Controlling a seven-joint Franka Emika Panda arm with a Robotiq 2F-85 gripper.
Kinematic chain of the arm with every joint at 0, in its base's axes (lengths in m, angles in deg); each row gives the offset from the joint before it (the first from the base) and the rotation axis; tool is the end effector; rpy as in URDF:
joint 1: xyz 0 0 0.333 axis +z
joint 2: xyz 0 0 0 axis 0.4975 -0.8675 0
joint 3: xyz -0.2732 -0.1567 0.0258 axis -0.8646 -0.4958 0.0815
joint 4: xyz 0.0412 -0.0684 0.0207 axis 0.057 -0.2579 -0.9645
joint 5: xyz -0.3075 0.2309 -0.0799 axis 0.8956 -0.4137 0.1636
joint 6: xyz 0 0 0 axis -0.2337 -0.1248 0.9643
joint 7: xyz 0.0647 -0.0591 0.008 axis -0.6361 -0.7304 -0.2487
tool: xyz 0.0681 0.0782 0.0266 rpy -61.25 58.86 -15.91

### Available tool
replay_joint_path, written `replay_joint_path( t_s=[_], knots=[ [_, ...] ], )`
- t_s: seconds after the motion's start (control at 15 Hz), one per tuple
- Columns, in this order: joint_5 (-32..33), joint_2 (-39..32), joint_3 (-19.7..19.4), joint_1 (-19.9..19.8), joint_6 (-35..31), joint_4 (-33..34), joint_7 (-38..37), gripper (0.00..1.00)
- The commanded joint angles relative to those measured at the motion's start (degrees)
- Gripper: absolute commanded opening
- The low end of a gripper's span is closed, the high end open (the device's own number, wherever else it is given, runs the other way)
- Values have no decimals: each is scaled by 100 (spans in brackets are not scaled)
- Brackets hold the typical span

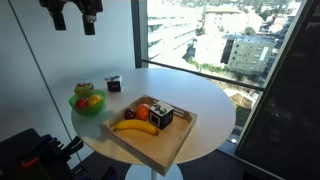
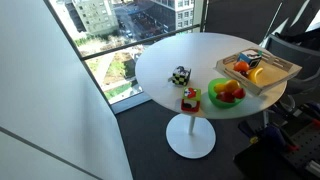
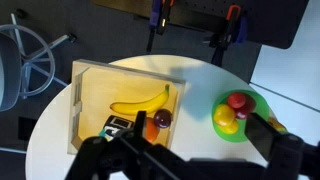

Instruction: Pick up the toy orange from the green bowl and put it in the tray

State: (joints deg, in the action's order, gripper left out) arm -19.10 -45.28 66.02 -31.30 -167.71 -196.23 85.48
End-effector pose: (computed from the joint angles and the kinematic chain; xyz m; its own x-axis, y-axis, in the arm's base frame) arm 0.3252 -0.0793 0.5257 0.9811 0.1795 -0.0718 0.1770 -0.9834 -0.0395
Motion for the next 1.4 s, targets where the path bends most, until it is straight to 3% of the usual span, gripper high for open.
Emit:
replay_joint_path(
  t_s=[0.0,0.67,1.33],
  knots=[
    [-2,-1,2,1,12,15,-1,100],
    [-8,-119,73,32,-75,73,-79,100],
    [-61,-589,441,223,-620,191,-293,100]
  ],
)
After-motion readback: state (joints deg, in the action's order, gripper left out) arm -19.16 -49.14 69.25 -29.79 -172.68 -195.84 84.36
